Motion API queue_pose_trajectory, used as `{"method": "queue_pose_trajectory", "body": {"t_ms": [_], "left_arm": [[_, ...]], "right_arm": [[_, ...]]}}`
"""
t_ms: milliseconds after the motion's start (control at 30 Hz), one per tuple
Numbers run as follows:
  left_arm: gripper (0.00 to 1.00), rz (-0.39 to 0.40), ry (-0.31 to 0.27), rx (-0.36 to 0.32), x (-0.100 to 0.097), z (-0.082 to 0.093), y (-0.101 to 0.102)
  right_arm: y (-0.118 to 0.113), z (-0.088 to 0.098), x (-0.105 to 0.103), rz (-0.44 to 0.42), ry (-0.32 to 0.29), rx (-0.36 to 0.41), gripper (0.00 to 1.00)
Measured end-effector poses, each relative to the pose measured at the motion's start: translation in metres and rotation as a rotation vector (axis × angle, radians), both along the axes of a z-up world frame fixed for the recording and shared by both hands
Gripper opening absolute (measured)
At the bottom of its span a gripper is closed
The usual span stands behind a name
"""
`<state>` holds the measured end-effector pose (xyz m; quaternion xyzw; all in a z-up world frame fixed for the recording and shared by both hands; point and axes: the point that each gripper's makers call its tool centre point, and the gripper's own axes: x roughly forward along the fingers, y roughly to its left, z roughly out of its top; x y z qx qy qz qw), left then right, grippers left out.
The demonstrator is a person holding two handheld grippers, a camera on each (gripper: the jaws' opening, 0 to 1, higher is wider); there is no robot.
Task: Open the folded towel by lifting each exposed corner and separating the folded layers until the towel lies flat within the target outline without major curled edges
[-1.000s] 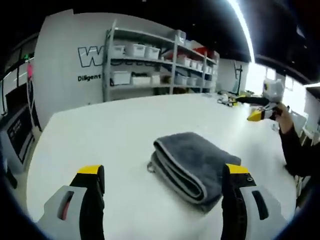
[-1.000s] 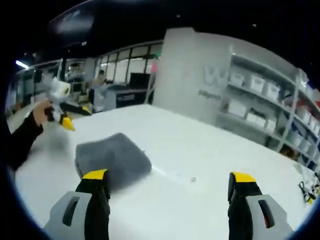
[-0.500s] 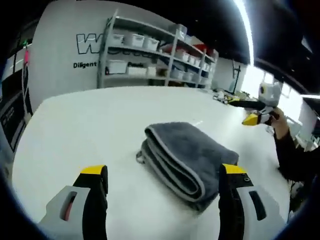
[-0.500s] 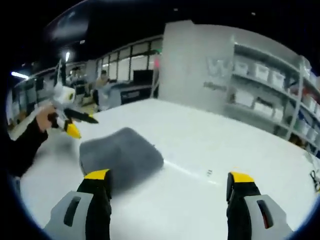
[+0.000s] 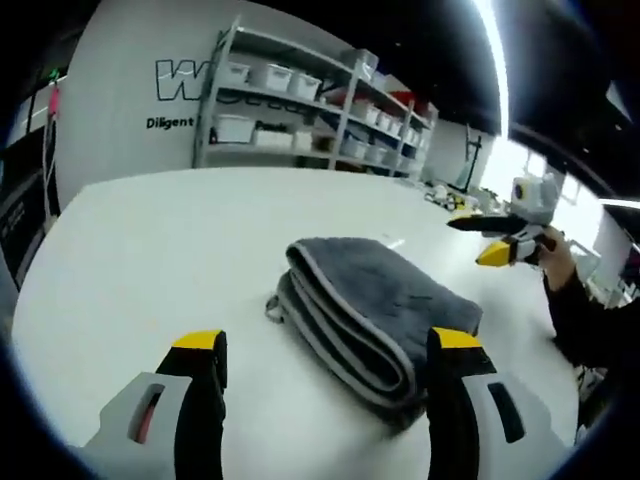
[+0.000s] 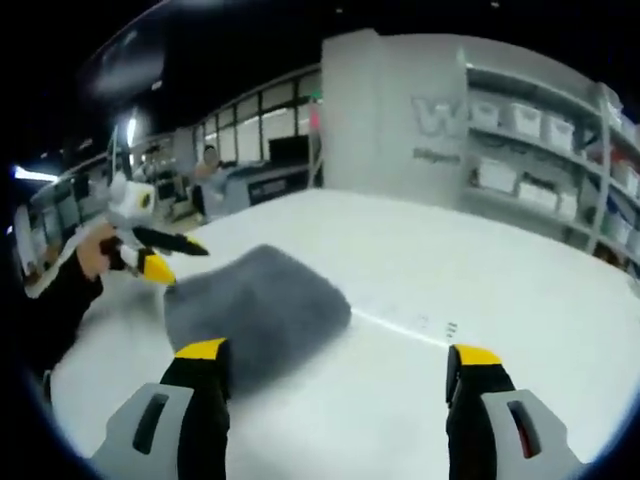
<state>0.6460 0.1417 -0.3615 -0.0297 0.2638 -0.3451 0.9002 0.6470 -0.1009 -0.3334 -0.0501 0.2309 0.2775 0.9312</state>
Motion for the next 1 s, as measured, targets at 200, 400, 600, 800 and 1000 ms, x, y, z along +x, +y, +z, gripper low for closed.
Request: {"method": "queue_pose_trajectory", "body": {"t_ms": [200,400,600,800,1000], "left_arm": [[0.79,-0.026,0.028,0.013,-0.008,-0.011,-0.011],[0.73,-0.029,0.048,0.006,-0.002,-0.014,-0.012],[0.68,-0.048,0.068,-0.026,-0.004,-0.017,-0.017],[0.61,-0.07,0.088,-0.053,-0.007,-0.019,-0.022],[0.57,-0.074,0.1,-0.06,-0.008,-0.022,-0.023]], "right_arm": [[0.009,-0.009,0.0,0.01,0.024,0.023,0.85],[0.02,-0.016,-0.002,0.024,0.05,0.057,0.83],[0.033,-0.03,-0.006,0.047,0.101,0.093,0.81],[0.039,-0.037,-0.007,0.052,0.132,0.129,0.78],[0.041,-0.04,-0.015,0.056,0.143,0.124,0.77]]}}
